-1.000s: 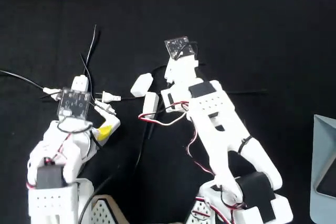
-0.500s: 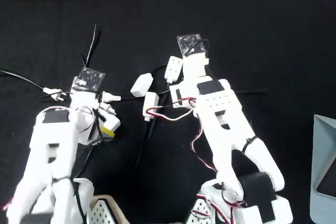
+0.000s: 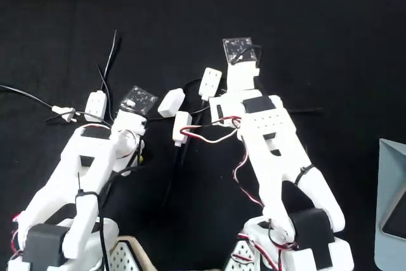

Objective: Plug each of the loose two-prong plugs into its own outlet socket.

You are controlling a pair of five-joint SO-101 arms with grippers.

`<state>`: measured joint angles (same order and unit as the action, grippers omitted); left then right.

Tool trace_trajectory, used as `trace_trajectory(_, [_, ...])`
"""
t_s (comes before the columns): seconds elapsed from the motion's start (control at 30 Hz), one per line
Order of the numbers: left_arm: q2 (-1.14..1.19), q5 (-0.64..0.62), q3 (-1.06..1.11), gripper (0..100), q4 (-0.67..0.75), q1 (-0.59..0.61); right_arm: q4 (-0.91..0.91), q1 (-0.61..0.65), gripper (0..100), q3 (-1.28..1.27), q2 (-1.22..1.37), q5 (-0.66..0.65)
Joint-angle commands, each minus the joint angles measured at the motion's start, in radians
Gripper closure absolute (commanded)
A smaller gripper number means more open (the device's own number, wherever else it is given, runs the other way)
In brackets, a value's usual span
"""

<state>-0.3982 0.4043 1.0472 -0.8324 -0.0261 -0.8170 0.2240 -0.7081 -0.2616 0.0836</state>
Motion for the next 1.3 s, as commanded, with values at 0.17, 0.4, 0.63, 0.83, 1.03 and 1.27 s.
trace_trajectory(0.17, [-0.025, -0.029, -0.193, 97, -0.048, -0.024, 0.017, -0.014, 83.8, 0.007, -0.044, 0.012])
trace_trajectory(0.4, [-0.189, -0.031, -0.456, 97, -0.244, 0.008, 0.017, -0.014, 83.8, 0.007, -0.044, 0.012])
trace_trajectory(0.63, [-0.057, -0.031, -0.687, 97, -0.127, 0.050, 0.017, -0.014, 83.8, 0.010, -0.038, 0.012])
trace_trajectory(0.83, [0.245, -0.012, -0.885, 97, 0.018, 0.044, 0.017, -0.014, 83.8, 0.010, -0.038, 0.012])
trace_trajectory(1.03, [0.525, 0.074, -1.132, 97, 0.103, 0.005, 0.017, -0.015, 83.8, 0.010, -0.038, 0.012])
trace_trajectory(1.27, [0.813, 0.074, -1.419, 94, 0.095, -0.047, 0.032, -0.055, 83.8, 0.012, -0.036, 0.012])
